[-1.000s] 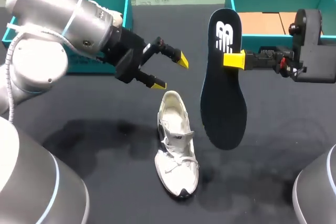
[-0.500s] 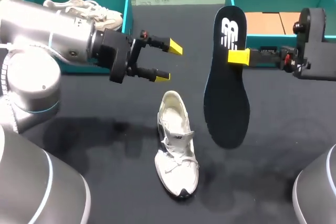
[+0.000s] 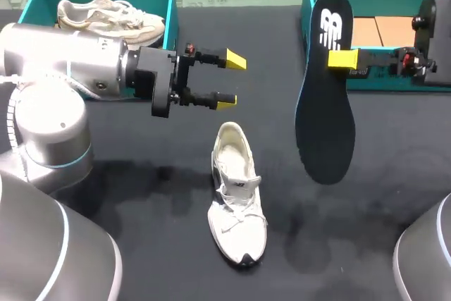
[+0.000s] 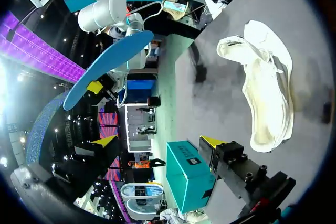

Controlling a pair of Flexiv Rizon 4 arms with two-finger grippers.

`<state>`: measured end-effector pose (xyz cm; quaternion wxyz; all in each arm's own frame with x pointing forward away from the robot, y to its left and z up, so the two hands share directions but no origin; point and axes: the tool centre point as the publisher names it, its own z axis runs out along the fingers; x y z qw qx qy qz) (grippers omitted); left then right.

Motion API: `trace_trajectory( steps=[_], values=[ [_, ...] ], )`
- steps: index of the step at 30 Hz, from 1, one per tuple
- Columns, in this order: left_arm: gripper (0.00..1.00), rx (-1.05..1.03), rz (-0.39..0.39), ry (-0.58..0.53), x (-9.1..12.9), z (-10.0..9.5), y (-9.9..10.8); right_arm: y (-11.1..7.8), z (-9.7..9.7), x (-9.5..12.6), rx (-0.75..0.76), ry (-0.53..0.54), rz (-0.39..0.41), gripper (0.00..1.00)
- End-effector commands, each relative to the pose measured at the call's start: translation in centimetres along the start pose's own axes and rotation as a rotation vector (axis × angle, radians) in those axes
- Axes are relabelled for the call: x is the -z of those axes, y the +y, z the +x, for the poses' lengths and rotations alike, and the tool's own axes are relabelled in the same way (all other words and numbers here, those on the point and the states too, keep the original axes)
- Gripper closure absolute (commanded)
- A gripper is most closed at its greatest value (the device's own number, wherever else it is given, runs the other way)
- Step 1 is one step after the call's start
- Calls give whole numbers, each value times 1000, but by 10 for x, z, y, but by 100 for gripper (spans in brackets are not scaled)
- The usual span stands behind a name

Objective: Take the shoe out of the shoebox, open the shoe tongue, remove and reinsert the insole, then place the shoe into the shoebox

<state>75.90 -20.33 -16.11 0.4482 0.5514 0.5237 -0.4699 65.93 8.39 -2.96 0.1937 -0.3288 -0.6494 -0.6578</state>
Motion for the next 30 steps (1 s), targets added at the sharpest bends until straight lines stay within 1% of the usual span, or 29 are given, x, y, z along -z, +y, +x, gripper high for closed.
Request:
trace_trajectory(
  steps=[1,3,4,5,7,8,9,10,13,24,25,26,28,30],
  values=[
    [0,-1,0,2,-2,0,0,5,-4,-5,-3,4,11,100],
    [0,-1,0,2,-2,0,0,5,-4,-5,-3,4,11,100],
    [0,-1,0,2,-2,0,0,8,-11,-10,-38,22,8,100],
    [0,-1,0,2,-2,0,0,15,-21,-17,-64,19,30,100],
    [0,-1,0,2,-2,0,0,25,-33,-22,-119,28,17,100],
    [0,-1,0,2,-2,0,0,29,-39,-26,-136,15,43,100],
    [0,-1,0,2,-2,0,0,32,-46,-26,-162,-1,41,100],
    [0,-1,0,2,-2,0,0,33,-53,-27,-197,3,35,100],
    [0,-1,0,2,-2,0,0,36,-71,-29,-218,-36,45,100],
    [0,-1,0,2,-2,0,0,36,-71,-29,-218,-36,45,100],
    [0,-1,0,2,-2,0,0,39,-83,-35,-246,-21,53,100],
    [0,-1,0,2,-2,0,0,42,-91,-40,-269,-30,62,100],
    [0,-1,0,2,-2,0,0,42,-105,-45,-339,-30,73,100],
    [0,-1,0,2,-2,0,0,41,-114,-45,-396,-53,78,100]
  ],
)
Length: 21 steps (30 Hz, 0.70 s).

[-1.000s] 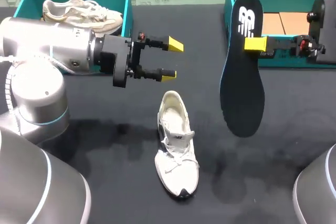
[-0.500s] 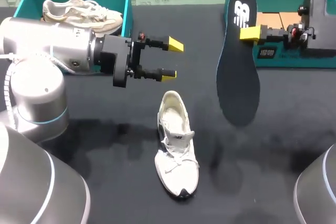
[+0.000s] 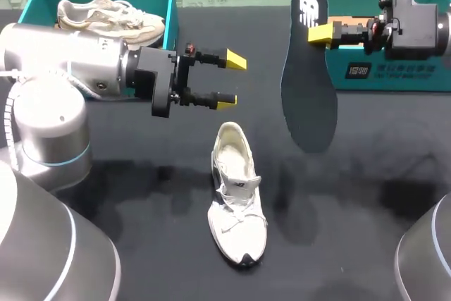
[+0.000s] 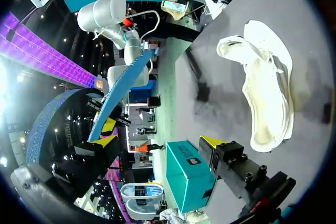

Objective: Take the shoe out of the shoebox, open the shoe tongue, remove and reinsert the insole, then place the shoe into the shoebox

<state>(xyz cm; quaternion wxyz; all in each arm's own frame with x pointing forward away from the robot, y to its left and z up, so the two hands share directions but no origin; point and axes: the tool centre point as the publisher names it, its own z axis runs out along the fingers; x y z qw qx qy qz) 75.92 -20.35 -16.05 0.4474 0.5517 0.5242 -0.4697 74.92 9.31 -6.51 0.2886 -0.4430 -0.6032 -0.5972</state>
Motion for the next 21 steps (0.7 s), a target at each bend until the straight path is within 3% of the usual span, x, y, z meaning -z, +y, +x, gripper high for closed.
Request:
trace_trajectory(
  steps=[1,4,14,17,21],
  values=[
    [0,-2,-1,0,-2,1,0,16,-28,-19,-107,-5,49,100],
    [0,-2,-1,0,-2,1,0,16,-40,-18,-208,-13,70,100],
    [0,-2,-1,0,-2,1,0,16,-40,-18,-208,-13,70,100],
    [0,9,-6,-11,-6,1,1,23,-49,-26,-230,-1,55,100],
    [0,-2,-15,-37,-10,-3,1,18,-66,-34,-340,-12,83,100]
  ],
)
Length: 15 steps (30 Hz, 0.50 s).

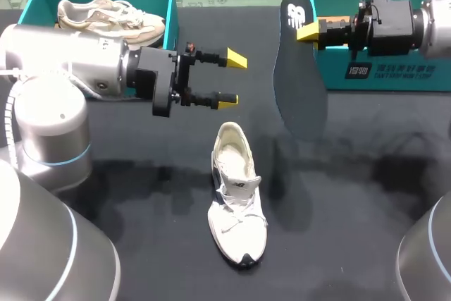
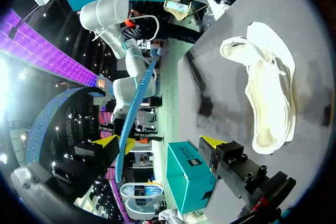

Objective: Take the shoe out of the shoebox, open the shoe tongue, remove and reinsert the insole, then place the shoe into the shoebox

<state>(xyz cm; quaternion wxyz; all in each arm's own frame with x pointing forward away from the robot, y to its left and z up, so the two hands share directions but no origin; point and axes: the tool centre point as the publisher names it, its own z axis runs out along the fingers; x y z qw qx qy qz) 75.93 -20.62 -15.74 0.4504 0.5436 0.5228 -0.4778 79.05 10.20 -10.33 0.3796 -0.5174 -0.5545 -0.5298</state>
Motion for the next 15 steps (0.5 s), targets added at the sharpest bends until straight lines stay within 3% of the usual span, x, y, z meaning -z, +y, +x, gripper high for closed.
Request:
trace_trajectory(
  steps=[1,15],
  values=[
    [0,-16,-14,-18,-9,0,2,4,-18,-15,-82,-6,20,100],
    [0,-24,-66,-51,-30,-7,11,13,-44,-37,-197,-36,33,100]
  ],
)
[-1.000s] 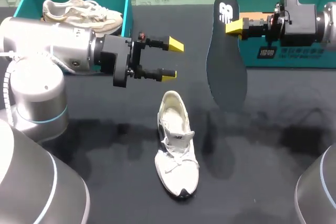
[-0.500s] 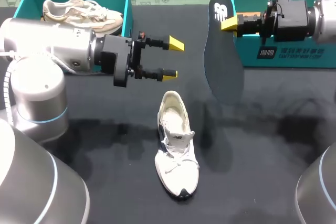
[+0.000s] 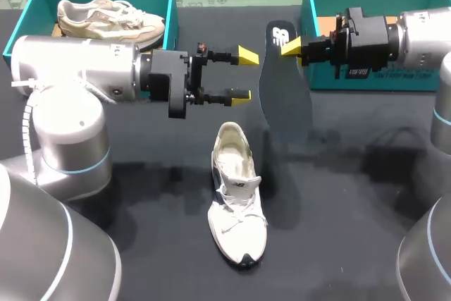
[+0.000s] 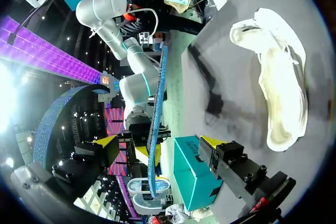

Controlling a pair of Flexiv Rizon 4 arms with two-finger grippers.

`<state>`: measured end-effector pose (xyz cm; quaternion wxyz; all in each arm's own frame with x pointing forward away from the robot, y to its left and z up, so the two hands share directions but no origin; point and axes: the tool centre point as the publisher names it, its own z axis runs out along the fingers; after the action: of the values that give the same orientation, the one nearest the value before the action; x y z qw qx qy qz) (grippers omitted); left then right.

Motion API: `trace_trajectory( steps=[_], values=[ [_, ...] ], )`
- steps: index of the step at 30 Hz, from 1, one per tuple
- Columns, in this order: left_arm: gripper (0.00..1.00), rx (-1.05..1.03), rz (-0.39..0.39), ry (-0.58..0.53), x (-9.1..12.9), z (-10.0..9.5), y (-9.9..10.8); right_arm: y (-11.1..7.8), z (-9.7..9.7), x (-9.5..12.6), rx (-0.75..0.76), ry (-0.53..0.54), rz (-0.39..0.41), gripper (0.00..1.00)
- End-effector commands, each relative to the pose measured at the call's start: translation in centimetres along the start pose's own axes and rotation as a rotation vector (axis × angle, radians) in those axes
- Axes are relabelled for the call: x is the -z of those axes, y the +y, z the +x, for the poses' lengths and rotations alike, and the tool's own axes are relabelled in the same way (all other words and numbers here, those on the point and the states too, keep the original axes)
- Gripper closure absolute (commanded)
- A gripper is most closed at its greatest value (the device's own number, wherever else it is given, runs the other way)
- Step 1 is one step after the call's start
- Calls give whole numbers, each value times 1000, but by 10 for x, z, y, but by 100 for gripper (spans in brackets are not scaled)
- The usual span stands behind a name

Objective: Take the shoe out of the shoebox, open the shoe tongue, remove and reinsert the insole, then place the shoe into the shoebox

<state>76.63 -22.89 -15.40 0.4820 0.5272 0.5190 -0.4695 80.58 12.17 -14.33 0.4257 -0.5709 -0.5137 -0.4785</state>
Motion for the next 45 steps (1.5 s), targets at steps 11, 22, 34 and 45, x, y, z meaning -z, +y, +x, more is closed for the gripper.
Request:
trace_trajectory(
  steps=[11,22,34,45],
  values=[
    [18,43,-20,0,-19,6,7,19,-16,-20,-68,-28,8,100],
    [60,45,-22,-1,-32,4,11,19,-16,-20,-68,-28,8,100],
    [100,38,-42,11,-39,8,13,19,-16,-20,-68,-28,8,100],
    [100,34,-44,21,-38,9,11,17,-14,-17,-57,-15,1,0]
  ],
)
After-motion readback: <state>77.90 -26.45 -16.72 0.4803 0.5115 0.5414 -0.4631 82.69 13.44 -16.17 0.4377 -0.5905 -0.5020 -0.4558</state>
